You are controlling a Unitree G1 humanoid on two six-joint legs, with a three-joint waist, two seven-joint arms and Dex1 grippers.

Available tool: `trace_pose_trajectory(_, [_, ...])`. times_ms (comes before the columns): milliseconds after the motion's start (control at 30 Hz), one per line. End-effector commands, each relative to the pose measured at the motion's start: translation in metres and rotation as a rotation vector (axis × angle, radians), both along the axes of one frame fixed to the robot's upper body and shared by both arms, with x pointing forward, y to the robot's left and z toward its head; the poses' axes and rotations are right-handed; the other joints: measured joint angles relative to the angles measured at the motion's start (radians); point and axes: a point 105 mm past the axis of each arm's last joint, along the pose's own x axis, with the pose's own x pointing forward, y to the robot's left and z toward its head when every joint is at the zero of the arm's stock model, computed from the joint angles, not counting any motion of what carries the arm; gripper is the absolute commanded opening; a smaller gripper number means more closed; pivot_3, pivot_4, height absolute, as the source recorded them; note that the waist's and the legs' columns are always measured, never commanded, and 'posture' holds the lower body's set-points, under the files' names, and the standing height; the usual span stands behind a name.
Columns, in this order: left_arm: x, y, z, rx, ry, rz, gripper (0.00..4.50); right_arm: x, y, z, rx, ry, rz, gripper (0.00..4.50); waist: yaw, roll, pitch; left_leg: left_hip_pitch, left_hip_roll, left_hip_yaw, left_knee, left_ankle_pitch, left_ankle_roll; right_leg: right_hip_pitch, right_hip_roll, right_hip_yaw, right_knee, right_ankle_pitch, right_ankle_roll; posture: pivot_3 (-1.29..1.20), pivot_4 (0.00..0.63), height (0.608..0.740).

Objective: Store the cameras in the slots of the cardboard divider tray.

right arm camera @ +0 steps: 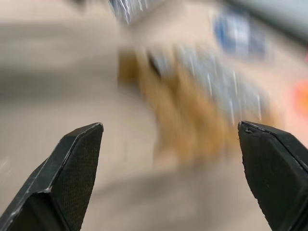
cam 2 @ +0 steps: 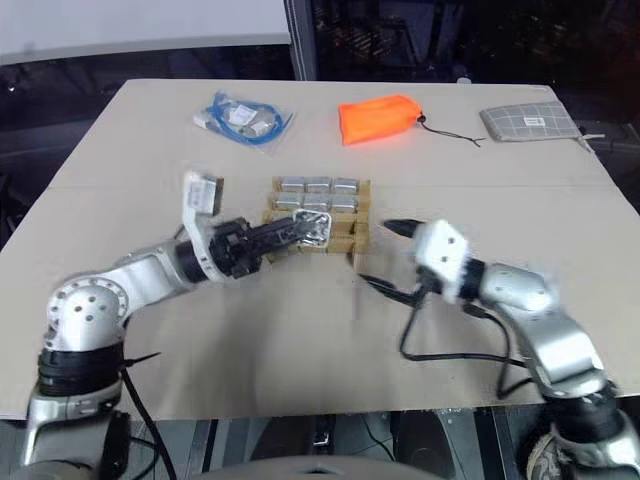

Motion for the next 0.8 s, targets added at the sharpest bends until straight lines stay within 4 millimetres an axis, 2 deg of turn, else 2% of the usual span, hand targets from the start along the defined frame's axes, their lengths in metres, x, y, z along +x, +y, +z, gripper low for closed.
trace_pose_trajectory(33, [0.010, 0.007, 0.003, 0.266, -0.268, -0.056, 0.76, -0.017, -0.033, 0.021, 0.052, 0.136, -0.020, 4.44, -0.001, 0.000, 0.000, 0.000, 0.000, 0.001, -0.001, 0.000, 0.000, 0.000, 0.000, 0.000, 0.000, 0.000, 0.000, 0.00, 0.150, 0.740])
trace_pose_trajectory(167, [0.024, 0.017, -0.004, 0.481, -0.398, -0.126, 0.76, -0.030, -0.049, 0.032, 0.049, 0.238, -0.021, 4.44, -0.002, 0.001, 0.000, 0.001, 0.001, 0.002, -0.002, -0.002, 0.004, -0.001, 0.001, 0.002, -0.001, -0.001, -0.001, 0.00, 0.150, 0.740])
trace_pose_trajectory(300, [0.044, 0.016, -0.002, 0.641, -0.491, -0.244, 0.76, -0.037, -0.059, 0.037, 0.027, 0.291, -0.042, 4.44, 0.004, 0.000, 0.001, -0.001, 0.001, 0.000, -0.002, -0.002, 0.004, -0.001, 0.002, 0.001, -0.003, 0.000, 0.000, 0.00, 0.150, 0.740])
trace_pose_trajectory(500, [0.077, 0.002, 0.008, 0.763, -0.517, -0.294, 0.76, -0.041, -0.054, 0.039, 0.048, 0.286, -0.042, 4.44, 0.009, -0.002, 0.002, -0.004, 0.000, 0.001, 0.000, -0.004, 0.006, -0.001, 0.001, -0.001, -0.007, 0.000, 0.001, 0.00, 0.150, 0.740])
trace_pose_trajectory(667, [0.076, -0.007, 0.002, 0.832, -0.471, -0.423, 0.76, -0.043, -0.048, 0.045, 0.086, 0.232, -0.044, 4.44, -0.002, -0.003, 0.003, -0.006, 0.001, 0.000, -0.001, -0.003, 0.006, -0.001, 0.002, -0.001, -0.010, 0.000, 0.002, 0.00, 0.150, 0.740])
trace_pose_trajectory(800, [0.079, -0.004, -0.004, 0.913, -0.440, -0.460, 0.76, -0.044, -0.047, 0.051, 0.109, 0.198, -0.051, 4.44, -0.001, -0.003, 0.003, -0.007, 0.001, 0.000, -0.001, -0.003, 0.006, -0.002, 0.002, -0.001, -0.010, 0.000, 0.002, 0.00, 0.150, 0.740])
